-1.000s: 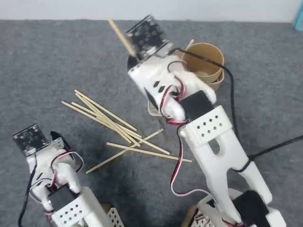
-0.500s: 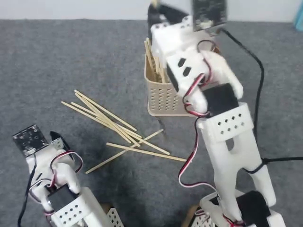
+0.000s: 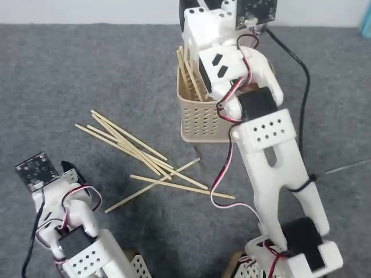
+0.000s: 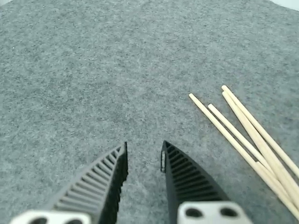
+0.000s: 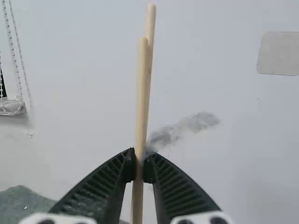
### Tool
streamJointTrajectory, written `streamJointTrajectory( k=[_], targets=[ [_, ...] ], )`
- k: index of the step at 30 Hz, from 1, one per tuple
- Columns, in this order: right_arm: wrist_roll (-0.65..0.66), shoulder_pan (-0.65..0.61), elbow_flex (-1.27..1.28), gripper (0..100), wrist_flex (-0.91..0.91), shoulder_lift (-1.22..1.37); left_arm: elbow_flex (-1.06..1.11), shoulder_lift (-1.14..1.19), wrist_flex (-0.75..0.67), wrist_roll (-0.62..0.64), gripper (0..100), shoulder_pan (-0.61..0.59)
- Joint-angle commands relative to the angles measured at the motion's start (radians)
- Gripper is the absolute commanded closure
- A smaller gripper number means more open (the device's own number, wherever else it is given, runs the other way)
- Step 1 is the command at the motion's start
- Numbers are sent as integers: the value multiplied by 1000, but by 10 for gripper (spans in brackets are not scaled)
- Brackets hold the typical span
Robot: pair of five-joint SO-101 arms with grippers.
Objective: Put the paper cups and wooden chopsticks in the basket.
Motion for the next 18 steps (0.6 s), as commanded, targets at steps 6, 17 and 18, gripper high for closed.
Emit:
streamJointTrajectory(
  k=[6,17,18],
  targets=[
    [-8,50,388,991,-424,-124,-2,-15,-2,-15,885,9],
    [-17,42,816,991,-559,-338,-2,-15,-2,-15,885,9],
    [-17,42,841,991,-559,-351,-2,-15,-2,-15,885,9]
  ],
)
